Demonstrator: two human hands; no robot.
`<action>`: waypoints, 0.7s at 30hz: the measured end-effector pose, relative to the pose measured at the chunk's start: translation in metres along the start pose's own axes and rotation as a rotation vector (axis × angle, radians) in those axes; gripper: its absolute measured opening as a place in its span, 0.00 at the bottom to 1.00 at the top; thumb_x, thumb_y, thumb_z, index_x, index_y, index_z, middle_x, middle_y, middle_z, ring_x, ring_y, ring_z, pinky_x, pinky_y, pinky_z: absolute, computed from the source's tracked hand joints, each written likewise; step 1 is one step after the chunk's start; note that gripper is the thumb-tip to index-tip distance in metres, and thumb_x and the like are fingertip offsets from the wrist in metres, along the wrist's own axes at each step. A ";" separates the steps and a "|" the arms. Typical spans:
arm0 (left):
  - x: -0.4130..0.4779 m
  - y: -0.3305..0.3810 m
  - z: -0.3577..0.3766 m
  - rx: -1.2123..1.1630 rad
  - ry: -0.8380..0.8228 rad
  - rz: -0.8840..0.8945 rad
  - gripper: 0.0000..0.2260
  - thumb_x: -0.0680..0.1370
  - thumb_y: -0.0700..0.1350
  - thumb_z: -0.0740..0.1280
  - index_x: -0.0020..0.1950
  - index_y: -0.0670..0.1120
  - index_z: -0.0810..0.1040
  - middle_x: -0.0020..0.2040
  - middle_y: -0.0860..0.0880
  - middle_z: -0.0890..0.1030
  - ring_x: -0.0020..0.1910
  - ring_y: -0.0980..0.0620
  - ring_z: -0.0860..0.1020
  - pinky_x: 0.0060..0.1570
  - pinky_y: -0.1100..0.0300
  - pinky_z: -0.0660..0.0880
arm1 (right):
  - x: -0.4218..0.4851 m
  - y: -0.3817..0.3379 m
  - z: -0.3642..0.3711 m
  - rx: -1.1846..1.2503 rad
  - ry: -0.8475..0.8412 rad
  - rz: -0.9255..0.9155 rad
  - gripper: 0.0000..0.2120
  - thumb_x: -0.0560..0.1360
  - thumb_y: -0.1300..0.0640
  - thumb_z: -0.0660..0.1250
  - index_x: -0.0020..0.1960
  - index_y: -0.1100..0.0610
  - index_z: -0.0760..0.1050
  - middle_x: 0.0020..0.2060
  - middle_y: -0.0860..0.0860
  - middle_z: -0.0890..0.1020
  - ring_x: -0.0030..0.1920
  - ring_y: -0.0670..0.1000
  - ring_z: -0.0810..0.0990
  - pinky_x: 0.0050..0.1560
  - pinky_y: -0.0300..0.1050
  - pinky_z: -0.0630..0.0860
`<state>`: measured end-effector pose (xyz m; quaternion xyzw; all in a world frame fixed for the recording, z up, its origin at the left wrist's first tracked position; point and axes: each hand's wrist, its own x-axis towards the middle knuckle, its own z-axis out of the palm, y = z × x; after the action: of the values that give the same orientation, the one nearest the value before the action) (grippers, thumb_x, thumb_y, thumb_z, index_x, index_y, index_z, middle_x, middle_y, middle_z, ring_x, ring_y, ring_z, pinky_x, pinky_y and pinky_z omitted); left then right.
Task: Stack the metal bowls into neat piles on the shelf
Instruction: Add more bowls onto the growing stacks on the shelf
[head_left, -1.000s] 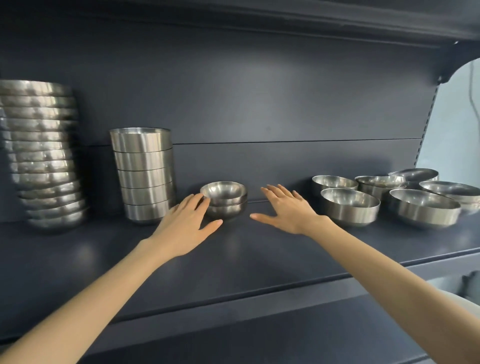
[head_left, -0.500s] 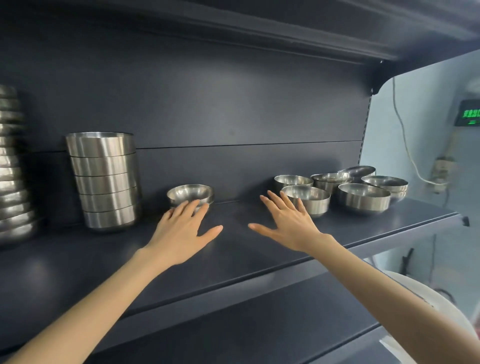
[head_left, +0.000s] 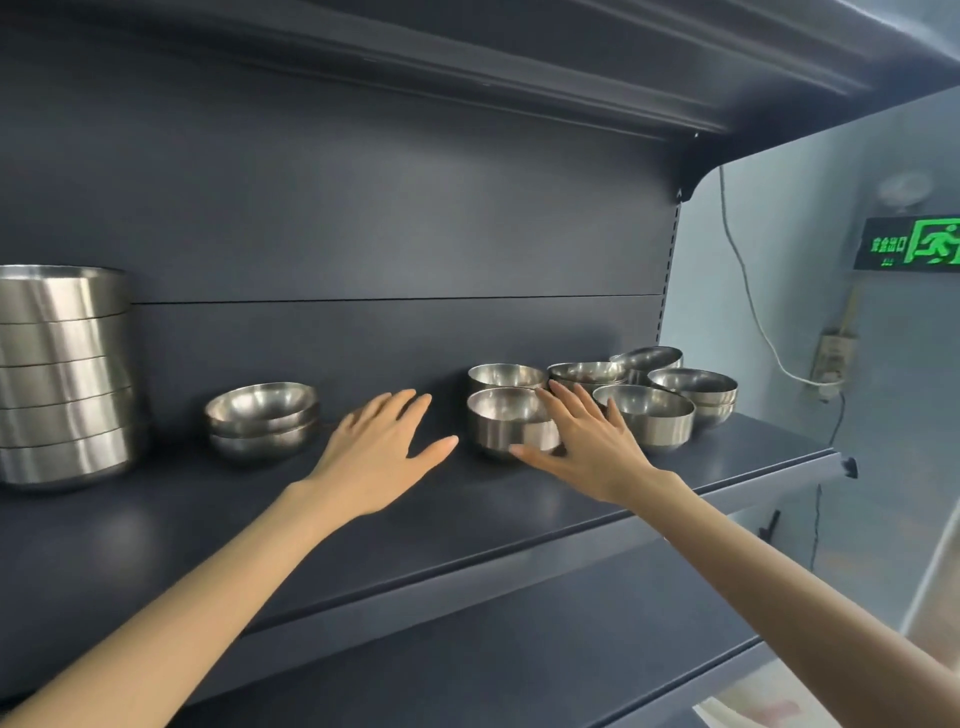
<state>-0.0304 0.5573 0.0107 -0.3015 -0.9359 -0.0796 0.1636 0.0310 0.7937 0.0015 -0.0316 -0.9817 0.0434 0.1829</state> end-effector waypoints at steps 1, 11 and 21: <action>0.005 0.010 0.003 -0.011 -0.001 -0.006 0.32 0.80 0.65 0.49 0.79 0.50 0.51 0.79 0.52 0.53 0.77 0.52 0.51 0.73 0.53 0.54 | 0.000 0.010 -0.001 0.012 0.001 -0.010 0.42 0.75 0.30 0.55 0.80 0.52 0.46 0.79 0.48 0.49 0.79 0.52 0.44 0.77 0.58 0.45; 0.038 0.064 0.033 -0.114 0.007 -0.121 0.35 0.78 0.66 0.52 0.79 0.49 0.50 0.79 0.52 0.53 0.77 0.52 0.54 0.71 0.52 0.58 | 0.017 0.068 -0.002 0.159 -0.042 -0.131 0.45 0.73 0.31 0.60 0.80 0.53 0.46 0.79 0.46 0.48 0.78 0.49 0.50 0.72 0.51 0.61; 0.072 0.055 0.054 -0.514 -0.068 -0.261 0.44 0.74 0.65 0.62 0.79 0.44 0.46 0.80 0.49 0.49 0.78 0.51 0.51 0.74 0.54 0.54 | 0.051 0.049 0.026 0.624 -0.130 -0.101 0.54 0.71 0.36 0.68 0.79 0.60 0.40 0.79 0.53 0.44 0.78 0.49 0.46 0.73 0.41 0.51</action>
<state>-0.0667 0.6533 -0.0115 -0.2126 -0.9208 -0.3245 0.0388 -0.0239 0.8446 -0.0093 0.0773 -0.9310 0.3349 0.1226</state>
